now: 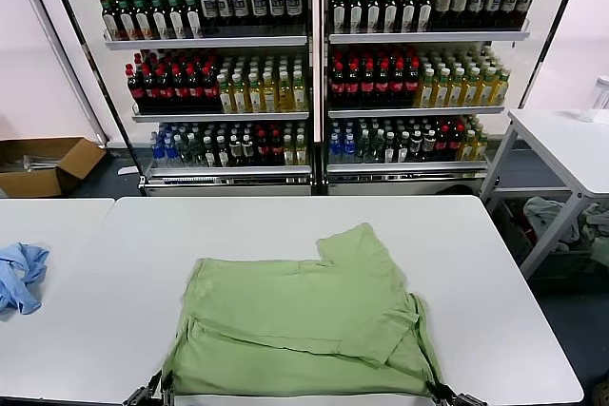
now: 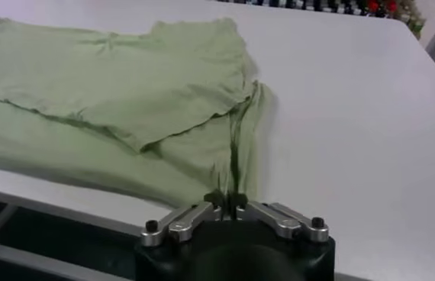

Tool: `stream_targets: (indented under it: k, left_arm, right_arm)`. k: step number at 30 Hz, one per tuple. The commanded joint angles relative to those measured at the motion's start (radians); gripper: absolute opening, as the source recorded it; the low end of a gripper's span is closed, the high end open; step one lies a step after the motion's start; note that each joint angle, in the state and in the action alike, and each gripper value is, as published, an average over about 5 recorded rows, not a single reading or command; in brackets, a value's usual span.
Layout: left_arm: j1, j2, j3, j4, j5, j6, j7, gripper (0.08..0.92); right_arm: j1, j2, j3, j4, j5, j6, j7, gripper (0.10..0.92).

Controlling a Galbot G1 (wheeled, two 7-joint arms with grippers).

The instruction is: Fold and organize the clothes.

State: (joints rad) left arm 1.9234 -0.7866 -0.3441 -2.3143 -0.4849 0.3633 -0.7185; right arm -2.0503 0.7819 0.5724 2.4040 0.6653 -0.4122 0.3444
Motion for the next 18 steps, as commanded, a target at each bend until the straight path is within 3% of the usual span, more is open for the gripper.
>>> stream_targets:
  k: [1, 4, 9, 14, 18]
  left_arm:
    - [0.041, -0.014, 0.000, -0.094, 0.070, 0.000, -0.051, 0.313]
    - [0.026, -0.025, 0.000, -0.148, 0.093, 0.000, -0.053, 0.408]
    - [-0.120, -0.035, 0.008, -0.197, 0.089, -0.001, -0.017, 0.564]
    - [-0.265, -0.037, -0.009, -0.188, 0.015, -0.008, 0.115, 0.711]
    - [-0.389, -0.042, -0.035, -0.104, -0.065, -0.009, 0.236, 0.803]
  right_arm:
    - [-0.018, 0.007, 0.015, 0.048, 0.022, 0.006, 0.023, 0.371]
    - [-0.039, 0.013, 0.042, 0.088, 0.019, 0.017, 0.029, 0.457]
    - [0.029, 0.019, 0.092, 0.124, -0.009, 0.050, -0.007, 0.596]
    - [0.224, -0.006, 0.100, 0.039, 0.004, 0.076, -0.109, 0.743]
    - [0.451, -0.045, 0.052, -0.109, 0.043, 0.100, -0.195, 0.810]
